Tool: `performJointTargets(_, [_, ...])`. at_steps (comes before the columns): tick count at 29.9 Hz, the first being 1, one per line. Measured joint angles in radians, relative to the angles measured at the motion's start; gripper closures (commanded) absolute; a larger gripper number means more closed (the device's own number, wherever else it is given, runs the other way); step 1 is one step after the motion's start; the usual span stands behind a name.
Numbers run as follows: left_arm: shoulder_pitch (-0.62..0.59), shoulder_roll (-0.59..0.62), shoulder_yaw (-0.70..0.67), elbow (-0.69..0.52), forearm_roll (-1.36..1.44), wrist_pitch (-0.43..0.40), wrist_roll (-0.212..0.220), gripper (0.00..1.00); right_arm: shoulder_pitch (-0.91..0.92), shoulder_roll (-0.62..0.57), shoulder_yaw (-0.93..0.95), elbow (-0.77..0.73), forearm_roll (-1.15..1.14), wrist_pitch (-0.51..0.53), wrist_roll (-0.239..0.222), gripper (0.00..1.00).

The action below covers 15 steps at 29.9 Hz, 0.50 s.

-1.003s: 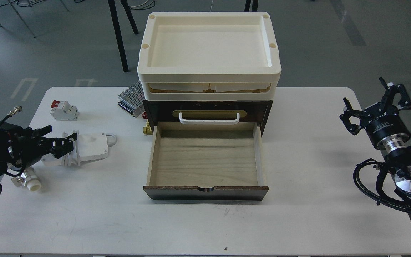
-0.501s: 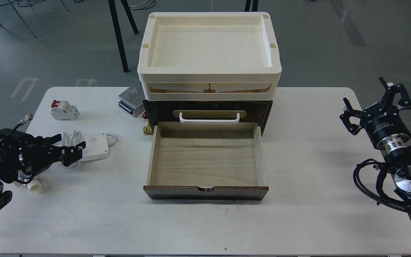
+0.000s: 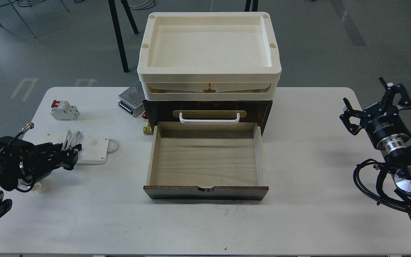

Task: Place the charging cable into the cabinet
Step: 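Reach the left gripper down and close it on the white charger cable, then lift the white charger with the left gripper up and over the cabinet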

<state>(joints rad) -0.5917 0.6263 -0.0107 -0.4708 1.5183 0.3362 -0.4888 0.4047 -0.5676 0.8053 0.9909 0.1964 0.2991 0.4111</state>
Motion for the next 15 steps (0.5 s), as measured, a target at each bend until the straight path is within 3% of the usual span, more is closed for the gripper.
performJointTargets(15, [-0.016,0.061,-0.018,-0.012,-0.108,0.019,0.000,1.00,0.000,0.000,0.000,-0.001,0.000,0.000,0.000,0.01])
